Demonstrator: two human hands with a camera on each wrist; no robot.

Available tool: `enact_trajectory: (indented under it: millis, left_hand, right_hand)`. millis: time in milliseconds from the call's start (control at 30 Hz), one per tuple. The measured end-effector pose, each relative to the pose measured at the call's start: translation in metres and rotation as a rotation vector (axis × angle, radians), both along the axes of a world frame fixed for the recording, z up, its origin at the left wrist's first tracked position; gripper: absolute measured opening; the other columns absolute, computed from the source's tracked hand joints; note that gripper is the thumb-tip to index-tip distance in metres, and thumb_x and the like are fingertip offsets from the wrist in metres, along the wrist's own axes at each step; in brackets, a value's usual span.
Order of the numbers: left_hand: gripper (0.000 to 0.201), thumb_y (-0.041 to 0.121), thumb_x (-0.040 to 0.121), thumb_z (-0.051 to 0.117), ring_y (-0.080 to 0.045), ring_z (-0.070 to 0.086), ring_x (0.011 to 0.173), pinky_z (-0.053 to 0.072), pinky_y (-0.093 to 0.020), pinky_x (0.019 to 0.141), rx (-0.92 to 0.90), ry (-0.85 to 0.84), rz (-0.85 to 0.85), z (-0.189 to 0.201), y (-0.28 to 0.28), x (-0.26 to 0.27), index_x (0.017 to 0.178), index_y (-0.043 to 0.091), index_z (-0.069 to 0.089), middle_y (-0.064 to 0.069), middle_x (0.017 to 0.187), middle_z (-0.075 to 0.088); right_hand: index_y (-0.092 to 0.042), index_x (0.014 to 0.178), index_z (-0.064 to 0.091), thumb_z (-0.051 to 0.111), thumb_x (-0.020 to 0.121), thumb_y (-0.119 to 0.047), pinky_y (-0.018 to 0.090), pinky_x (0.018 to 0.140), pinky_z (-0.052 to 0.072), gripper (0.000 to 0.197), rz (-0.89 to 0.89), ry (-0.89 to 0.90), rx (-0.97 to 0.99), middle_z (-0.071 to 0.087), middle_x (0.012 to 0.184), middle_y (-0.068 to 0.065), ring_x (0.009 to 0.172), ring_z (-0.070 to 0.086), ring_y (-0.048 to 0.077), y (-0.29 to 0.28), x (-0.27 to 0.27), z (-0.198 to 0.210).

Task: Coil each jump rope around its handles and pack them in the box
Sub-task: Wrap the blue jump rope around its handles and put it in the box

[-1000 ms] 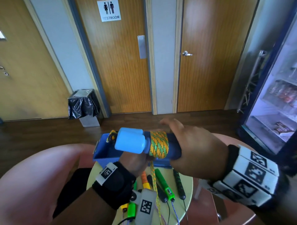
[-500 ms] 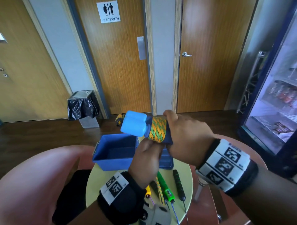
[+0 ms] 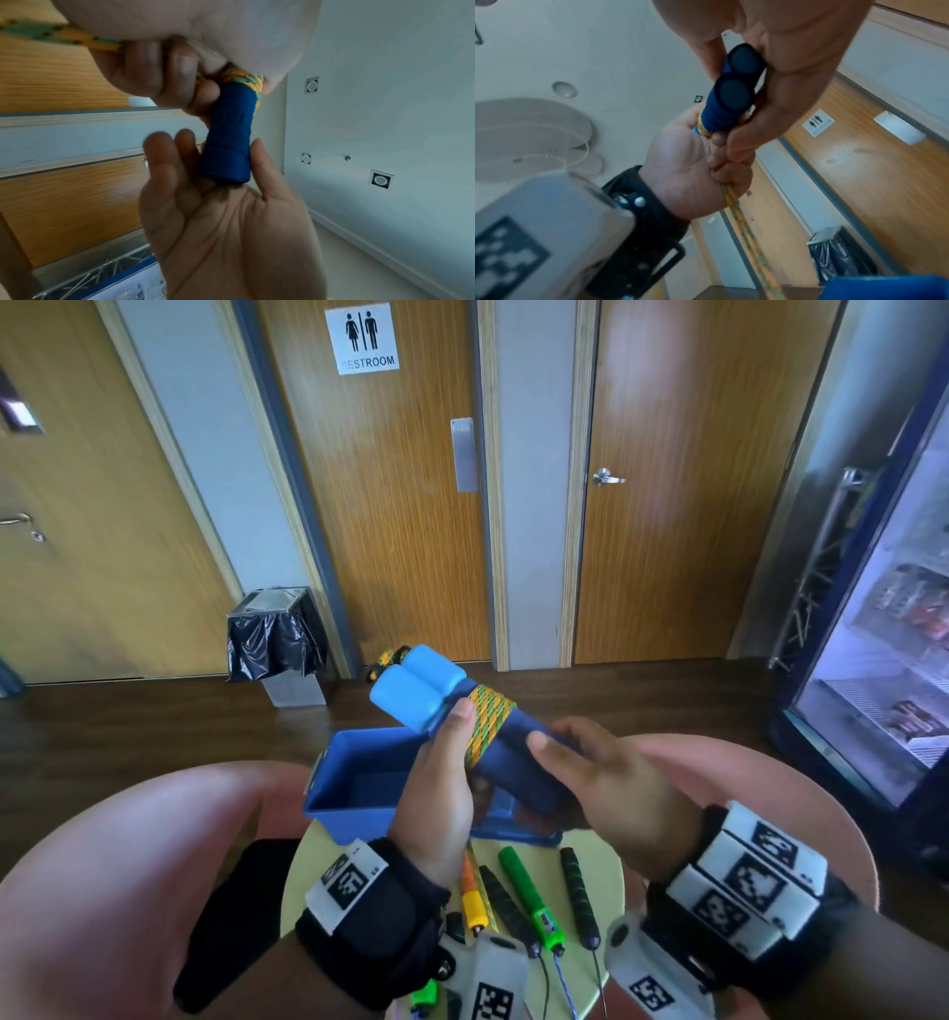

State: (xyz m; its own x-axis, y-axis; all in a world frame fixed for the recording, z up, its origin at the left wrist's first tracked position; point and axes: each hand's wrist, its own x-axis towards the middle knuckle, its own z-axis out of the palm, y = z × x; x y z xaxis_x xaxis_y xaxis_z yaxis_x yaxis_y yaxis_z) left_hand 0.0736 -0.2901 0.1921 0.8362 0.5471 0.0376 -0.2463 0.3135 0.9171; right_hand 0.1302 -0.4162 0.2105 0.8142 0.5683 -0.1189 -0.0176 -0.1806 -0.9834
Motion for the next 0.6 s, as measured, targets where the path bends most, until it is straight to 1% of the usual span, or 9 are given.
enact_trajectory:
  millis: [67, 133, 167, 233, 267, 333, 433, 533, 600]
  left_hand:
    - [0.034, 0.042, 0.092, 0.050, -0.011, 0.051, 0.045, 0.038, -0.021, 0.043, 0.025, 0.033, 0.015, 0.002, 0.001, 0.002, 0.076, 0.016, 0.064, -0.003, 0.057, 0.056]
    - [0.041, 0.038, 0.098, 0.048, -0.015, 0.052, 0.046, 0.039, -0.025, 0.047, 0.029, 0.070, 0.026, 0.001, 0.002, 0.004, 0.068, 0.018, 0.066, -0.008, 0.058, 0.055]
    - [0.041, 0.040, 0.097, 0.051, -0.018, 0.051, 0.047, 0.038, -0.027, 0.048, 0.032, 0.081, 0.029, 0.000, 0.002, 0.004, 0.066, 0.018, 0.066, -0.011, 0.060, 0.054]
    - [0.039, 0.048, 0.087, 0.058, -0.023, 0.048, 0.047, 0.035, -0.030, 0.051, 0.043, 0.085, 0.027, -0.002, 0.000, 0.005, 0.064, 0.018, 0.066, -0.017, 0.063, 0.052]
    - [0.040, 0.051, 0.083, 0.057, -0.024, 0.047, 0.046, 0.035, -0.030, 0.051, 0.045, 0.087, 0.018, -0.003, -0.001, 0.005, 0.064, 0.018, 0.066, -0.018, 0.062, 0.051]
    - [0.045, 0.051, 0.088, 0.053, -0.024, 0.044, 0.041, 0.035, -0.026, 0.046, 0.029, 0.086, 0.002, -0.004, -0.003, 0.004, 0.071, 0.011, 0.064, -0.016, 0.053, 0.047]
    - [0.049, 0.047, 0.098, 0.045, -0.020, 0.038, 0.034, 0.029, -0.021, 0.039, -0.031, 0.099, -0.043, 0.000, -0.008, 0.002, 0.083, 0.001, 0.057, -0.008, 0.042, 0.041]
    - [0.042, 0.041, 0.100, 0.043, -0.010, 0.035, 0.029, 0.021, -0.018, 0.034, -0.051, 0.146, -0.038, -0.004, -0.007, 0.002, 0.079, 0.007, 0.058, -0.002, 0.039, 0.040]
    - [0.040, 0.044, 0.098, 0.046, -0.009, 0.034, 0.030, 0.018, -0.019, 0.036, -0.063, 0.176, -0.048, -0.008, -0.004, 0.003, 0.083, 0.009, 0.059, -0.002, 0.044, 0.042]
  right_hand:
    - [0.001, 0.115, 0.055, 0.046, 0.102, -0.037, 0.033, 0.061, 0.059, 0.041, 0.072, 0.278, 0.167, 0.070, 0.073, 0.016, 0.066, 0.070, 0.028, 0.001, -0.003, -0.003]
    - [0.005, 0.119, 0.054, 0.039, 0.104, -0.038, 0.035, 0.060, 0.059, 0.048, 0.119, 0.408, 0.277, 0.068, 0.082, 0.023, 0.067, 0.069, 0.032, 0.002, -0.003, -0.006]
    - [0.006, 0.121, 0.053, 0.038, 0.104, -0.035, 0.034, 0.060, 0.059, 0.047, 0.124, 0.431, 0.316, 0.067, 0.085, 0.025, 0.066, 0.069, 0.032, 0.002, -0.002, -0.008]
    - [0.006, 0.123, 0.050, 0.039, 0.104, -0.030, 0.033, 0.056, 0.057, 0.042, 0.130, 0.415, 0.357, 0.066, 0.087, 0.027, 0.064, 0.067, 0.031, 0.002, 0.001, -0.012]
    - [0.005, 0.122, 0.049, 0.040, 0.104, -0.029, 0.032, 0.053, 0.055, 0.040, 0.134, 0.401, 0.364, 0.065, 0.087, 0.027, 0.062, 0.065, 0.031, 0.001, 0.002, -0.015]
    - [0.004, 0.121, 0.048, 0.043, 0.102, -0.030, 0.029, 0.047, 0.049, 0.039, 0.139, 0.374, 0.357, 0.066, 0.084, 0.024, 0.058, 0.061, 0.030, 0.000, 0.004, -0.018]
    - [0.003, 0.121, 0.048, 0.046, 0.099, -0.030, 0.025, 0.041, 0.042, 0.040, 0.134, 0.331, 0.344, 0.064, 0.080, 0.023, 0.052, 0.057, 0.026, -0.002, 0.004, -0.021]
    - [0.003, 0.121, 0.048, 0.045, 0.101, -0.027, 0.024, 0.040, 0.038, 0.036, 0.107, 0.312, 0.336, 0.063, 0.076, 0.022, 0.048, 0.054, 0.024, -0.004, 0.005, -0.025]
    - [0.004, 0.122, 0.048, 0.044, 0.102, -0.026, 0.023, 0.039, 0.037, 0.036, 0.095, 0.306, 0.330, 0.063, 0.074, 0.021, 0.046, 0.053, 0.023, -0.005, 0.005, -0.027]
